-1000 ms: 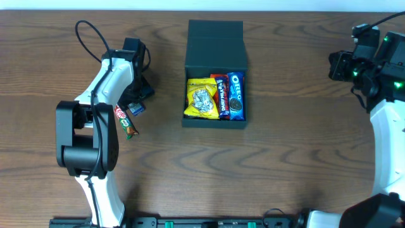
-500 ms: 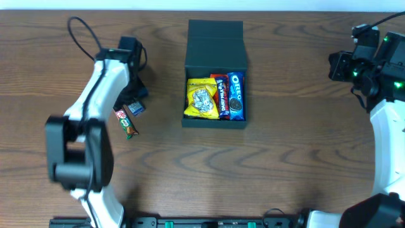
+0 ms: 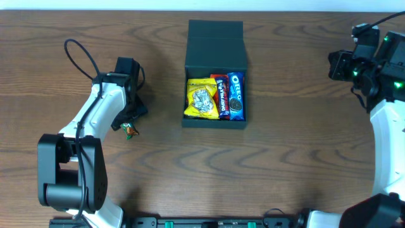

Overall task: Pack container
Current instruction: 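Grasp the red KitKat bar with the left gripper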

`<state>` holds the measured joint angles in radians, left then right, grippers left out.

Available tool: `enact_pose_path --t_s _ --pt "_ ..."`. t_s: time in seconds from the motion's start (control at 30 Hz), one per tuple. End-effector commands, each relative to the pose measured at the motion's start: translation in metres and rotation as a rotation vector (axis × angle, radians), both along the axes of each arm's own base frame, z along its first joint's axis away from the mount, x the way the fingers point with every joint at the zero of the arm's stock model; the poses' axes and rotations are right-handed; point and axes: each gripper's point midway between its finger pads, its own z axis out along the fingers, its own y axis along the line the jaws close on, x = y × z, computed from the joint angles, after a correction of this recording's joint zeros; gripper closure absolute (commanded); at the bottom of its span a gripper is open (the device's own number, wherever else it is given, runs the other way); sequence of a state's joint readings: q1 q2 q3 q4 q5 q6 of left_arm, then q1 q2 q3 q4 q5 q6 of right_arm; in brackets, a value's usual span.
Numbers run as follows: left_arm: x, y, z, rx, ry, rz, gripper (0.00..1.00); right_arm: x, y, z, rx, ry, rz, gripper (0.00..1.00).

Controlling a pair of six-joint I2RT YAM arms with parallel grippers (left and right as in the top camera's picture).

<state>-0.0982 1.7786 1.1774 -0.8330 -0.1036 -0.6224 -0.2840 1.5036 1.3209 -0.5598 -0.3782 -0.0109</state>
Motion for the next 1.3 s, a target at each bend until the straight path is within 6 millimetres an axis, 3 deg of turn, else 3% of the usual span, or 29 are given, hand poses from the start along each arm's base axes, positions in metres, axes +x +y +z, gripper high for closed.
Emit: enact_pose_path --t_s 0.0,0.4,0.77,1.03,1.27 --pt "-0.009 0.009 -0.008 -0.006 0.024 0.035 0.33 -0.002 0.003 0.012 0.016 -0.025 0.008 0.9" --pt "0.006 0.015 -0.017 -0.025 -0.046 -0.01 0.34 -0.002 0.003 0.012 0.016 -0.024 0.008 0.89" --pt "0.001 0.027 -0.028 -0.024 -0.046 0.025 0.37 -0.003 0.003 0.011 0.017 -0.021 0.007 0.89" --pt "0.001 0.016 -0.044 -0.087 -0.019 -0.003 0.38 -0.003 0.003 0.011 0.017 -0.021 0.007 0.89" --pt "0.007 0.016 -0.044 -0.088 -0.039 -0.016 0.39 -0.003 0.003 0.011 0.02 -0.02 0.005 0.89"
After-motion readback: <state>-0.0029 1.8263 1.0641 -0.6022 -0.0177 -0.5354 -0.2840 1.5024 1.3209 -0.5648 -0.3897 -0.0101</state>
